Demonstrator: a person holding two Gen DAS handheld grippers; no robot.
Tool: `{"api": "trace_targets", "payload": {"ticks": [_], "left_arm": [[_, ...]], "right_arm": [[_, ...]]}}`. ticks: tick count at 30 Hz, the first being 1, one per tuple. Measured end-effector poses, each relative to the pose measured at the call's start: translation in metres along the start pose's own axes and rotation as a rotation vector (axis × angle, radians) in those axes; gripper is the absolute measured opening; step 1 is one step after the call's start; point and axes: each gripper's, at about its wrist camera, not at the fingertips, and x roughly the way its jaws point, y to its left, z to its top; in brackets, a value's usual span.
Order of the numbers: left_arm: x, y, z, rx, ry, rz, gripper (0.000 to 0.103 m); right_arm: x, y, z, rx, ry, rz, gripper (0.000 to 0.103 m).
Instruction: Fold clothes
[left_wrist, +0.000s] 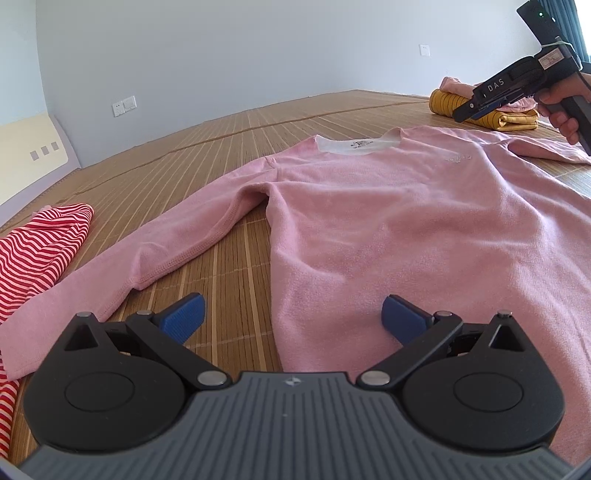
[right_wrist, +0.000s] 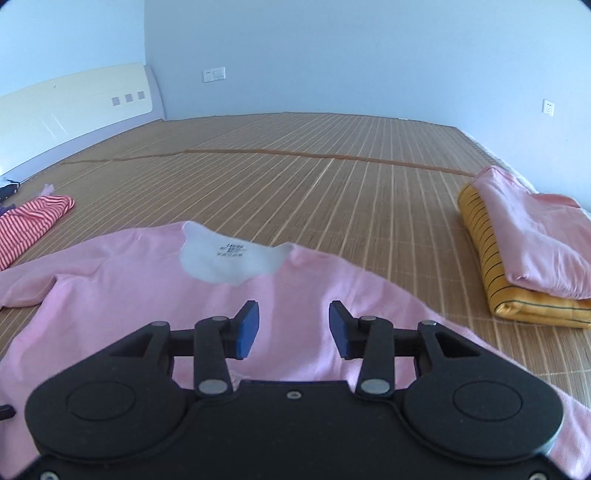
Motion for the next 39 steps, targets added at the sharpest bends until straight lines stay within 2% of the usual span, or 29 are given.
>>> {"api": "trace_targets", "payload": {"ticks": [2,5,6,8,13,18,23,25,35,39], "left_arm": [[0.0,-0.002,0.0,0.013,-0.005,0.01,0.103],[0.001,-0.002,0.0,0.014,-0.006,0.012,0.103],[0.001,-0.002,0.0,0.014,-0.005,0.011,0.103],[0.001,-0.002,0.0,0.012,-0.004,0.01,0.103],[0.001,-0.001,0.0,0.008,-0.001,0.006,0.103],[0.001,0.001,0.0,0.004,0.002,0.002,0.103],[0.002,0.0,0.0,0.01,0.004,0.005,0.103],[0.003,0.001,0.0,0.006,0.009,0.001,0.103],[0.005,0.005,0.0,-0.012,0.019,-0.015,0.103],[0.005,0.004,-0.001,-0.002,0.014,-0.008,0.103]], "right_arm": [[0.007,0.003,-0.012,-0.023,0.041,-0.064,0.036],[0.018,-0.005,-0.026,-0.042,0.07,-0.176,0.034],[0.012,-0.008,-0.027,-0.018,0.061,-0.18,0.035],[0.0,-0.015,-0.03,0.03,0.042,-0.187,0.051],[-0.03,-0.032,-0.036,0.15,-0.005,-0.208,0.051],[-0.099,-0.09,-0.069,0.381,-0.035,-0.238,0.057],[-0.15,-0.156,-0.114,0.535,-0.01,-0.378,0.055],[-0.165,-0.17,-0.126,0.6,-0.047,-0.407,0.055],[-0.152,-0.2,-0.143,0.613,0.007,-0.593,0.064],[-0.144,-0.198,-0.141,0.57,0.012,-0.617,0.064]]}}
